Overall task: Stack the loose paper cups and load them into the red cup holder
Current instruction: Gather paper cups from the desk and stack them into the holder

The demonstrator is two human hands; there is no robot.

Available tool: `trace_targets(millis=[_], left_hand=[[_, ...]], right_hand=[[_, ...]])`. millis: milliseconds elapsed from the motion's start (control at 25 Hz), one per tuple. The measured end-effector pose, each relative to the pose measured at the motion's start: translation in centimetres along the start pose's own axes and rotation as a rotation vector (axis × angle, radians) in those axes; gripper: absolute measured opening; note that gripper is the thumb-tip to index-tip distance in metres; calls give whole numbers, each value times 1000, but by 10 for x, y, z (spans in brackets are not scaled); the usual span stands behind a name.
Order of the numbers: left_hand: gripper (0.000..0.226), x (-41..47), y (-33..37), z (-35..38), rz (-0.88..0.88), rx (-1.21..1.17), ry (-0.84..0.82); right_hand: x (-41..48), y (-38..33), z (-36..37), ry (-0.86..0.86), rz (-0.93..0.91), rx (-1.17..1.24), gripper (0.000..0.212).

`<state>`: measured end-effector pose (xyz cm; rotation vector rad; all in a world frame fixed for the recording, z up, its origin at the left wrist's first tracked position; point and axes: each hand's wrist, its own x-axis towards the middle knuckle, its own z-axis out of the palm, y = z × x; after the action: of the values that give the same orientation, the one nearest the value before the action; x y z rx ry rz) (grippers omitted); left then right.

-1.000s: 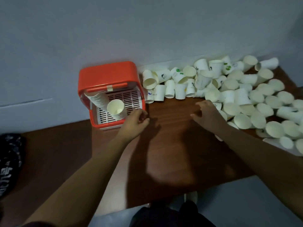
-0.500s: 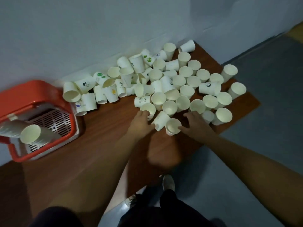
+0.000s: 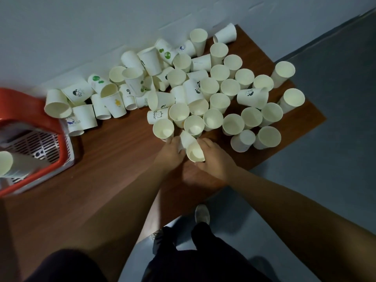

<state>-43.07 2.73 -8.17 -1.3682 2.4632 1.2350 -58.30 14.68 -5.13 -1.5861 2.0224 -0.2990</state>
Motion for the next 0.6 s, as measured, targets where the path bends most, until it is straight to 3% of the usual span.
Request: trace_targets(millis=[280, 400, 600], left_hand=[[55, -3, -7, 4, -256, -485, 26], [43, -14, -8, -1, -253, -585, 52], [58, -54, -11, -32, -226, -688, 82]], right_hand=[[-2, 5, -1, -29, -7, 175, 80], [-9, -2, -4, 17, -16, 228, 77], [-12, -40, -32, -24, -62, 286, 72]])
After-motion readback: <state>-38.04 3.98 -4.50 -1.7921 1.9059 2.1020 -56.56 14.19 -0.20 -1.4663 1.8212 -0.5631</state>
